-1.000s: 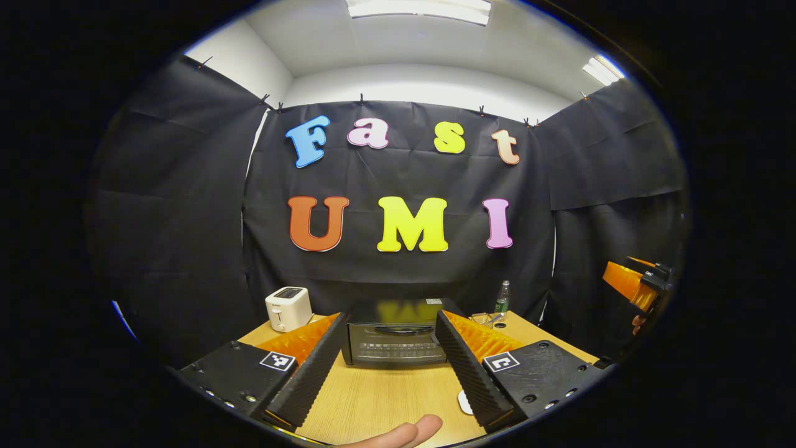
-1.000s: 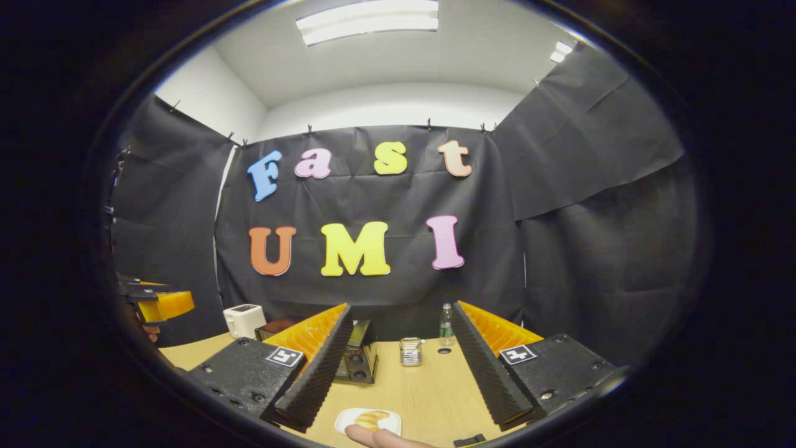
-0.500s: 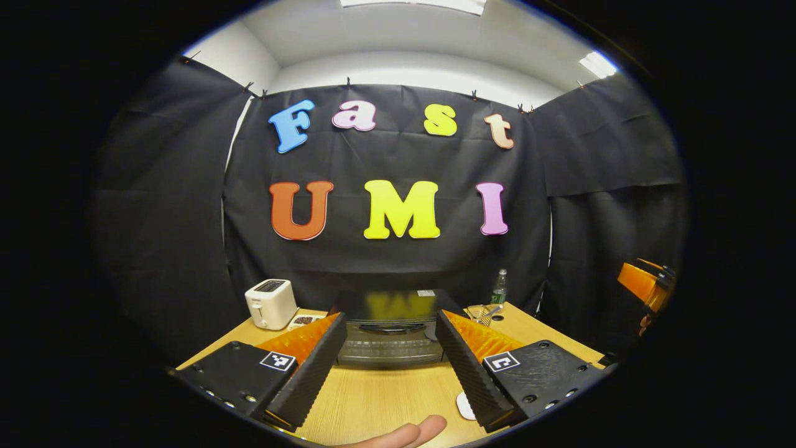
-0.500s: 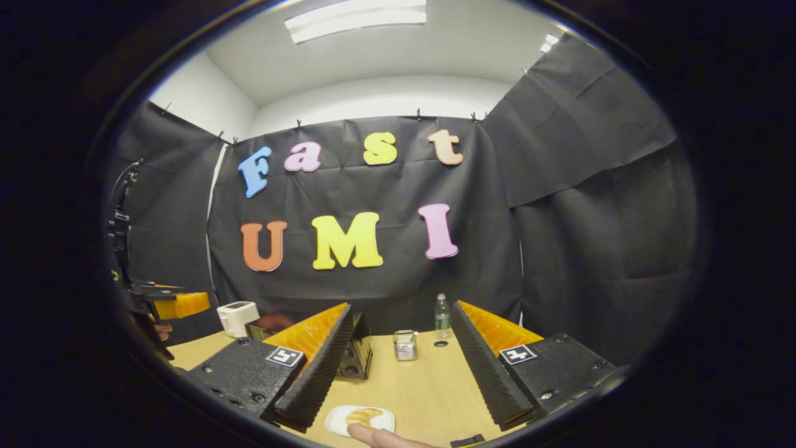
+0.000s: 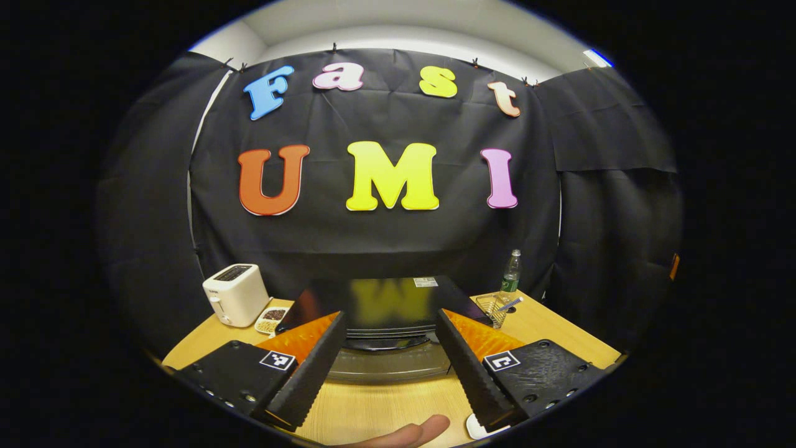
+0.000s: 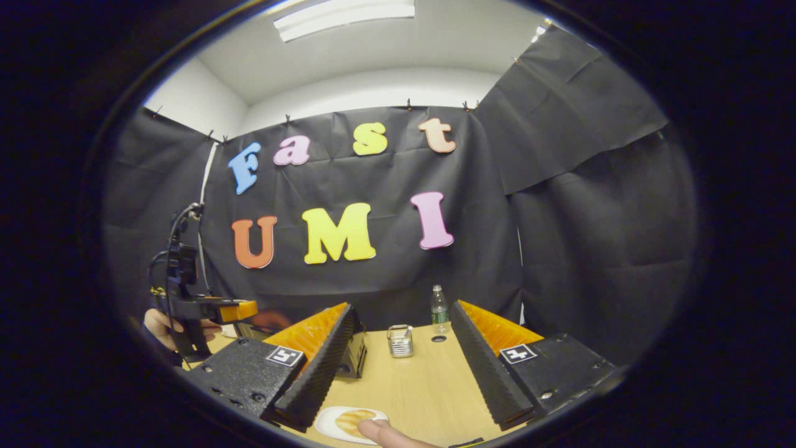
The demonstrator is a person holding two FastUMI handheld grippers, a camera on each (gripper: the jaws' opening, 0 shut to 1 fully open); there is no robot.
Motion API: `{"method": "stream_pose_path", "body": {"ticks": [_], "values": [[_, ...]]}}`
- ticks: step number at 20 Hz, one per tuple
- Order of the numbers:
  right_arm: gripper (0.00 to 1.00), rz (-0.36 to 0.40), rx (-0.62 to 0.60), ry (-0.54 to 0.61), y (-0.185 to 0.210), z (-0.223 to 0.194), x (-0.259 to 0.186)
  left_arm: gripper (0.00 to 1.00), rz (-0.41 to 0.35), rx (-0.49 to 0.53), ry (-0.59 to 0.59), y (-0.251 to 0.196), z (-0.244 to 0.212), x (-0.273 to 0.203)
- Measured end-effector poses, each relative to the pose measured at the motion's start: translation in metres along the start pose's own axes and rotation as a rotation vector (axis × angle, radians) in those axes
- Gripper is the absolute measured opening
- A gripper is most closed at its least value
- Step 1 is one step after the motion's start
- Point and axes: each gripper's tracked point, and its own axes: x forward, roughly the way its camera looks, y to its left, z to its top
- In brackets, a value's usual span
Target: Open the electric oven with the left hand, put the food in, and close the electric oven.
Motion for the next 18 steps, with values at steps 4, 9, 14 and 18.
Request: {"method": "stream_pose_path", "body": {"ticks": [4, 9, 14, 18], "values": [[0.96, -0.001, -0.108, -0.096, 0.013, 0.015, -0.006, 0.95, 0.038, -0.017, 0.062, 0.021, -0.025, 0.050], [0.96, 0.010, -0.137, -0.105, 0.032, 0.015, -0.019, 0.95, 0.005, -0.054, 0.156, 0.022, -0.056, 0.068], [0.96, 0.019, -0.129, -0.071, 0.032, 0.008, -0.027, 0.86, 0.015, 0.037, 0.155, 0.015, -0.064, 0.060], [0.96, 0.041, -0.056, -0.014, 0.032, -0.010, -0.036, 1.00, 0.007, 0.004, 0.168, 0.014, -0.074, 0.049]]}}
